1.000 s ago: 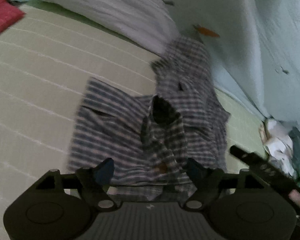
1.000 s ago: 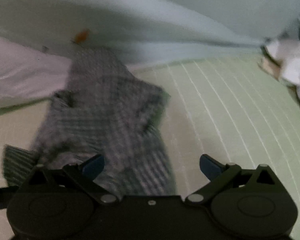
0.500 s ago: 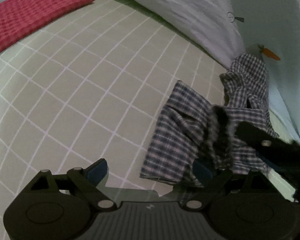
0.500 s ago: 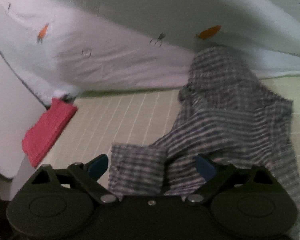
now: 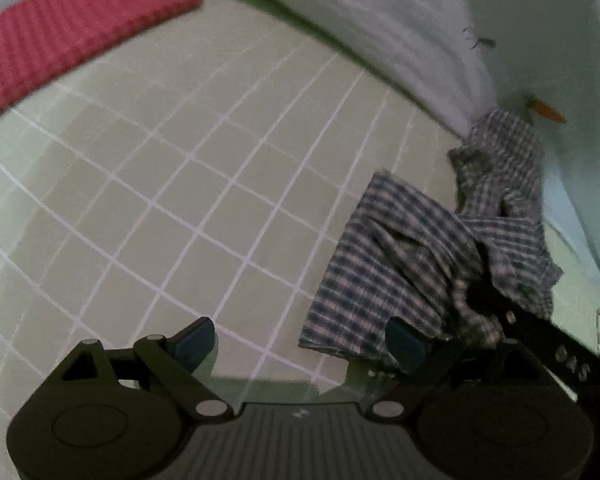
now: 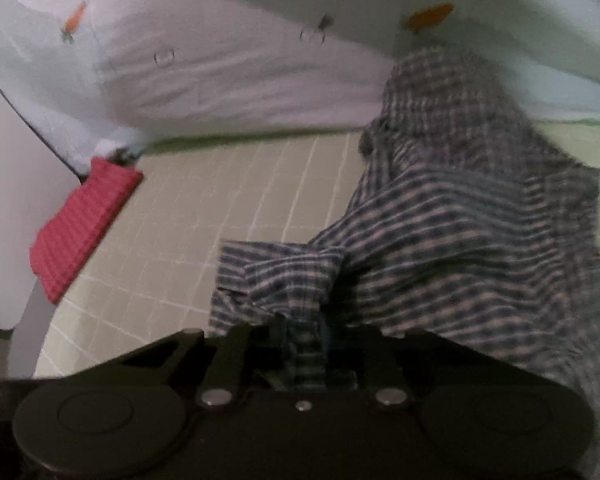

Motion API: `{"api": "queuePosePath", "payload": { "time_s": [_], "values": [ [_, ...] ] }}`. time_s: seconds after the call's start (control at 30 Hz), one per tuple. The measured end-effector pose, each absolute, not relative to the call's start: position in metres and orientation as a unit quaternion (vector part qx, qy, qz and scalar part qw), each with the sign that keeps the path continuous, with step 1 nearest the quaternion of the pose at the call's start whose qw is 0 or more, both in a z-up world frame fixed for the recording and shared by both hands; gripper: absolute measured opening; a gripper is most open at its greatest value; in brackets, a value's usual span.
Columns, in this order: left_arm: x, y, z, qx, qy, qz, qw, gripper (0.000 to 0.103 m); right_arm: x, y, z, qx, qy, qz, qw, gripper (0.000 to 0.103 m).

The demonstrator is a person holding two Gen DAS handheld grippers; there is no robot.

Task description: Fold clothes

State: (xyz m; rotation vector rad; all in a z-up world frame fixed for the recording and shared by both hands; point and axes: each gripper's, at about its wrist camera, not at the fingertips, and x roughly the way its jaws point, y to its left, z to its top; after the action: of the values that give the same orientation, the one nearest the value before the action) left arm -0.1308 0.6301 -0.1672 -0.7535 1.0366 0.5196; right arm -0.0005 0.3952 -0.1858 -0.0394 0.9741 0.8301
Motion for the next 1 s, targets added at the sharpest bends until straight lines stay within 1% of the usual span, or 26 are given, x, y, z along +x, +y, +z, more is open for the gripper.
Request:
{"api": "queuePosePath", "payload": {
  "time_s": [0.2, 0.43, 0.73, 1.0],
  "values": [
    [-0.157, 0.603, -0.129, -0.322, 0.455, 0.228, 0.798, 0.092, -0.038, 0.340, -0.150, 0.006, 0.419, 0.368, 0.830, 0.010],
    [-0.183, 0.558, -0.108, -0.282, 0.465, 0.193, 0.817, 0.092, -0.082, 0.264, -0.135, 0.051, 0.405, 0.310, 0.859, 0.007],
    [-0.212, 0.504, -0.119, -0.246, 0.505, 0.144, 0.815, 0.092, -0.134, 0.195, -0.152, 0.088, 0.431, 0.241, 0.865, 0.006],
    [-0.235, 0.482, -0.140, -0.245, 0.534, 0.137, 0.797, 0.092, -0.163, 0.156, -0.177, 0.109, 0.474, 0.198, 0.851, 0.005]
  ]
}}
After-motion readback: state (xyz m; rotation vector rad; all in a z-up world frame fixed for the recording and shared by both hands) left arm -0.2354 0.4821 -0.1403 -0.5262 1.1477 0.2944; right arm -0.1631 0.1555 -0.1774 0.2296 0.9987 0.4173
